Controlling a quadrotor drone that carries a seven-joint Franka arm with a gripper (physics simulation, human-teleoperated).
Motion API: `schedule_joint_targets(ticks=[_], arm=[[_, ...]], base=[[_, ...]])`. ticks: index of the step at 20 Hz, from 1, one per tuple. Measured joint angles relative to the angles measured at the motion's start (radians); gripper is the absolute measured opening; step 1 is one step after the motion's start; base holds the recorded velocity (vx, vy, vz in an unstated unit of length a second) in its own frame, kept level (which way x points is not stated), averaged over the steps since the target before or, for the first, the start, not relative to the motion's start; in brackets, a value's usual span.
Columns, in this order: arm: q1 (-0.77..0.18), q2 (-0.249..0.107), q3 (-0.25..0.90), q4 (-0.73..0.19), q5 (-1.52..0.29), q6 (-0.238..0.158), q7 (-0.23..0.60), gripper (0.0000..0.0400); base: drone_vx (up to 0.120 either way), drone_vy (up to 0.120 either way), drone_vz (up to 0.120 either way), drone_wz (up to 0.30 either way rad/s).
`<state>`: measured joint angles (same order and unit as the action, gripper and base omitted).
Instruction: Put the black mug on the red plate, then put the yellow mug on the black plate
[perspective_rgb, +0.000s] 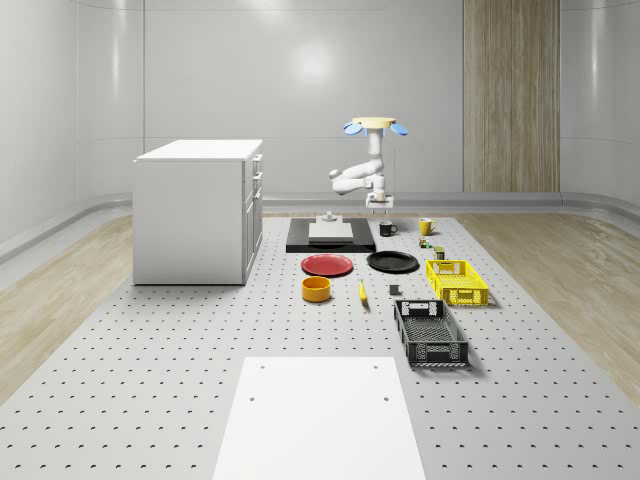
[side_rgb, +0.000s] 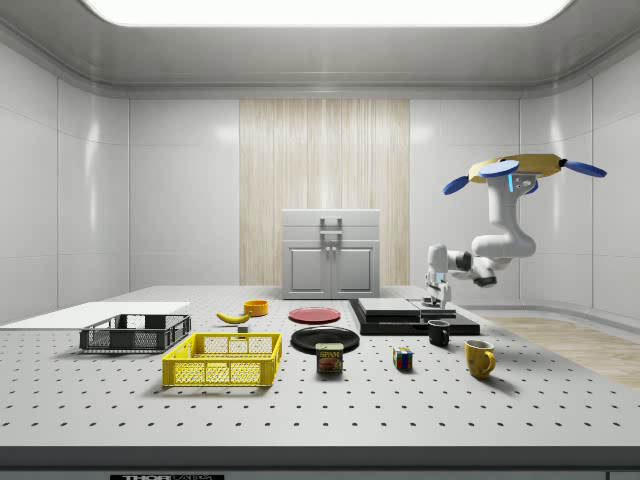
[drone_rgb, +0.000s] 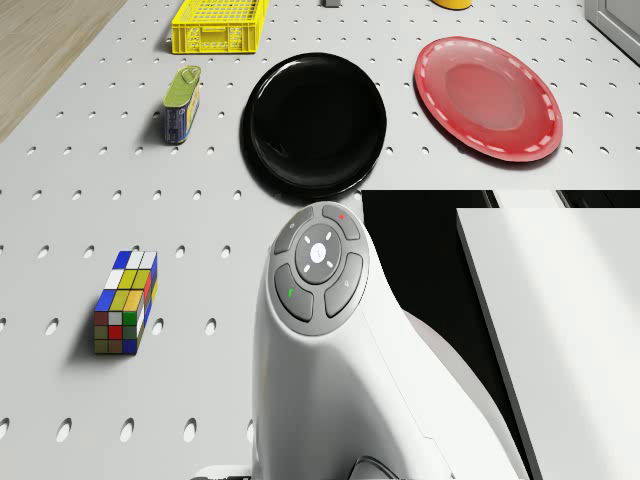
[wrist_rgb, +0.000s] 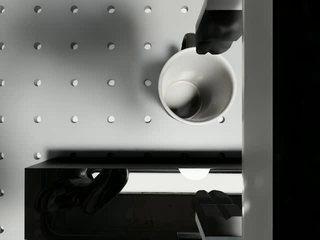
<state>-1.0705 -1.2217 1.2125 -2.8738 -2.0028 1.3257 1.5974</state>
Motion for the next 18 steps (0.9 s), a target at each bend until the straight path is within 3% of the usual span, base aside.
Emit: schedule_joint_targets(ticks=[12, 18], arm=[[-0.011, -0.066, -0.14, 0.05, -0.121, 0.122, -0.01, 0.04], [-0.045, -0.064, -0.162, 0.093, -0.146, 0.15, -0.009, 0.04]], base=[[0.0, 0.0, 0.0, 0.0], [0.0, 0.0, 0.0, 0.0]])
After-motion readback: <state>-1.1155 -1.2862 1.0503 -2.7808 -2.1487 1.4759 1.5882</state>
